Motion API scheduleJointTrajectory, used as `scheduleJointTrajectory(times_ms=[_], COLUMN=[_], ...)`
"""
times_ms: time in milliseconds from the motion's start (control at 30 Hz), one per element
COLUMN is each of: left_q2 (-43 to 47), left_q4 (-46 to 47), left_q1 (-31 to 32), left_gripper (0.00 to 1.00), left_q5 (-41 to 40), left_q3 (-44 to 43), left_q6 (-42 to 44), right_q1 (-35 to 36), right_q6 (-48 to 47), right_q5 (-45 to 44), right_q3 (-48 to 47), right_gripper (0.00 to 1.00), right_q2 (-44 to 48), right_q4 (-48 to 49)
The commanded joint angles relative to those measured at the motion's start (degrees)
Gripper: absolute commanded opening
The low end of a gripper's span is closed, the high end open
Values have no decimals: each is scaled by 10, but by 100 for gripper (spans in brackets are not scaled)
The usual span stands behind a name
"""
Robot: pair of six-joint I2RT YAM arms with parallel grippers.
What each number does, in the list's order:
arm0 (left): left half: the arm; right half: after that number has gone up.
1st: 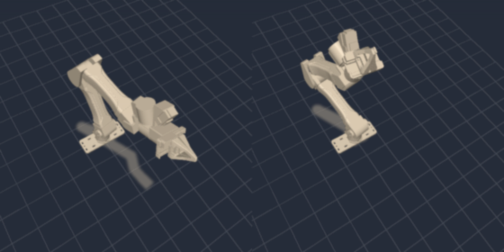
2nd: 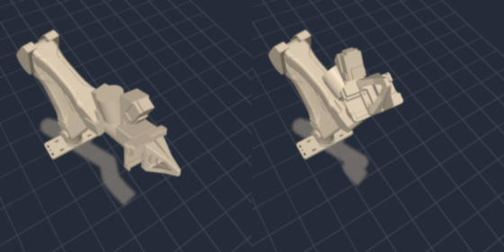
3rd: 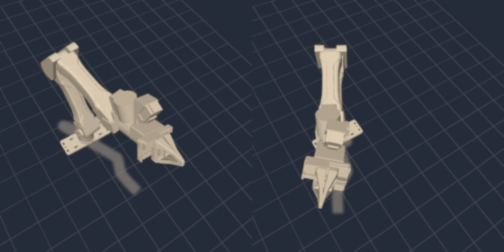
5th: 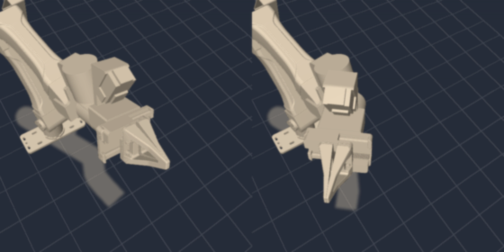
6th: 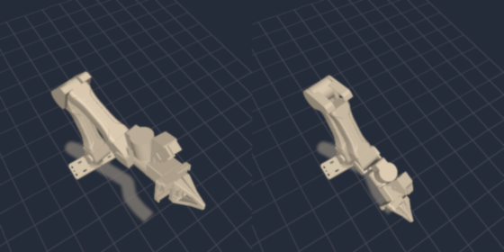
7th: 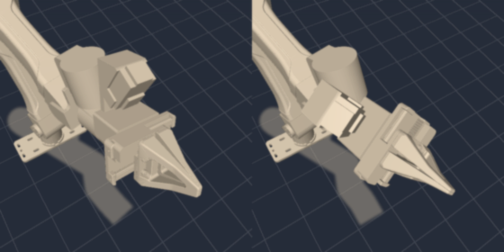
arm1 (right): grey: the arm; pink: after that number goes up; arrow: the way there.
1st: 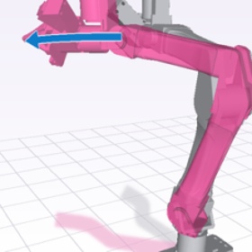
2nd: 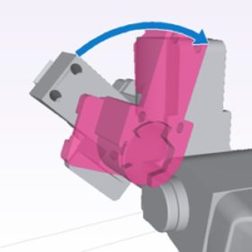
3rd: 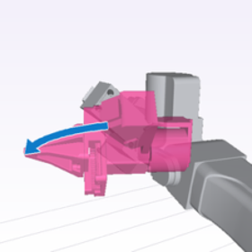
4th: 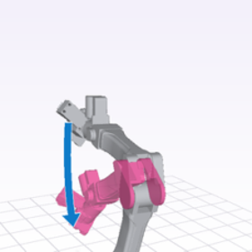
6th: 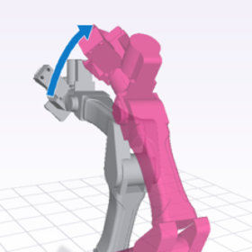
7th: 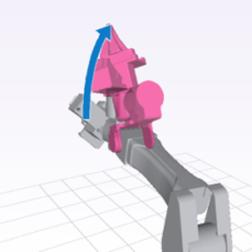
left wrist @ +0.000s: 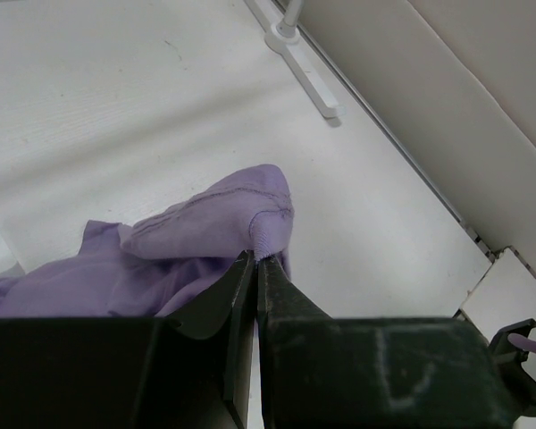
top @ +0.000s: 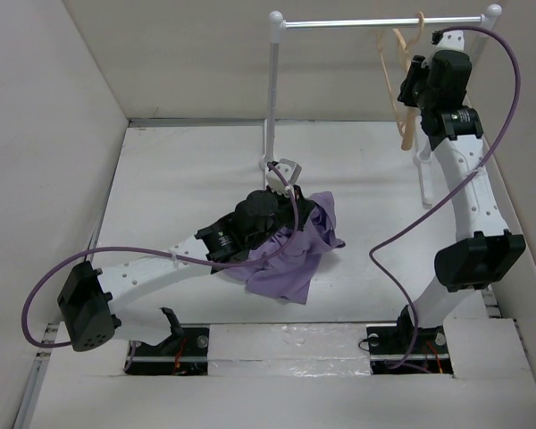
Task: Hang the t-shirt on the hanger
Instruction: Pick up the hanger from the clothesline.
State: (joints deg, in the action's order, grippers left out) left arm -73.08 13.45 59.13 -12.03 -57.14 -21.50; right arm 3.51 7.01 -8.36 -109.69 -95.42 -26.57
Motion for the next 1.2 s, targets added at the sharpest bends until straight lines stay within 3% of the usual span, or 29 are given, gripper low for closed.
scheduleJointTrajectory(times_ms=[0, 200, 400, 567, 933, 1167], left_q2=[26, 29, 27, 28, 2, -8], left_q4=[30, 27, 21, 33, 54, 54], left_q1=[-2, -2, -2, -2, -38, -39], left_gripper=[0, 0, 0, 0, 0, 0], left_q5=[0, -7, -25, -42, -70, -47], left_q3=[-11, -8, -22, -28, -59, -67], left_q6=[-1, -4, 8, 14, 35, 25], right_q1=[13, 44, 46, 40, 29, -3], right_q6=[-29, -53, -43, -18, 35, 31], right_q5=[-44, -104, -78, -33, 48, 71], right_q3=[-40, -17, 18, 115, 252, 137], right_gripper=[31, 0, 0, 0, 0, 0], right_q2=[-14, 7, 78, 153, 222, 131], right_q4=[14, 53, 97, 132, 194, 172])
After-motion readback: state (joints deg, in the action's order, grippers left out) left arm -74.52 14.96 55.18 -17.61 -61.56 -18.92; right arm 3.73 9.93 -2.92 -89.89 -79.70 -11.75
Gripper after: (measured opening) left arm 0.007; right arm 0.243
